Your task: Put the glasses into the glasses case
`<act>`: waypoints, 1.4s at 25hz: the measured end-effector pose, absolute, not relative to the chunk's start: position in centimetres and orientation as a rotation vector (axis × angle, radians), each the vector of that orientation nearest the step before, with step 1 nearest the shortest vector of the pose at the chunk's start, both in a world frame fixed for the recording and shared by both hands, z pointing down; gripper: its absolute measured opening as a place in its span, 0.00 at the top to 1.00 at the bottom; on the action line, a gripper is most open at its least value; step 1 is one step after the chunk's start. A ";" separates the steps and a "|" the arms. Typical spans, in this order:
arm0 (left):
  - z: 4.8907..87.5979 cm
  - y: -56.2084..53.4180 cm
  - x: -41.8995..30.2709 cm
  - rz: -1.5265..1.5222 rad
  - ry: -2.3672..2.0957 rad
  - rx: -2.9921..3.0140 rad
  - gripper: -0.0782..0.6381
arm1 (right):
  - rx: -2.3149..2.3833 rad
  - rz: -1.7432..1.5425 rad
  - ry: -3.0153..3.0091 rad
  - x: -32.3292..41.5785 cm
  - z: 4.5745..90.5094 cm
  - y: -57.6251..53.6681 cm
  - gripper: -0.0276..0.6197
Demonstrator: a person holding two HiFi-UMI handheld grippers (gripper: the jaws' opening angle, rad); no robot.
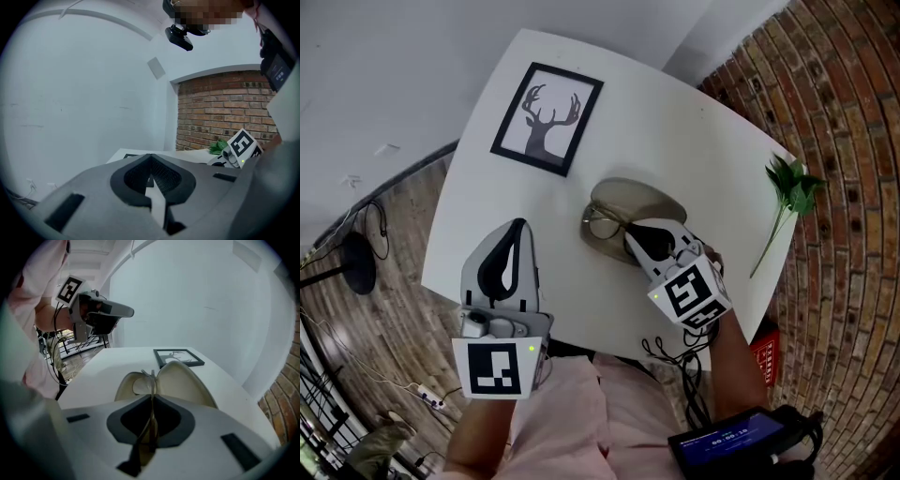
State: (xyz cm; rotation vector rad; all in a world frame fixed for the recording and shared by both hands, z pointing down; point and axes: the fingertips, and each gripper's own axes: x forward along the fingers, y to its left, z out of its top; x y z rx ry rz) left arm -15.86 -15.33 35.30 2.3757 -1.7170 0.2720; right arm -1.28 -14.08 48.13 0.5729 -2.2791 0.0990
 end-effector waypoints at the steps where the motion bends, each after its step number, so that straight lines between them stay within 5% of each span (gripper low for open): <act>1: 35.5 -15.2 -15.9 0.280 -1.714 2.370 0.88 | 0.558 0.105 -2.280 -1.4 48.2 -13.8 0.92; 35: 35.3 -15.9 -16.0 0.262 -1.692 2.407 0.88 | 0.432 0.024 -2.164 -1.0 49.9 -11.7 0.92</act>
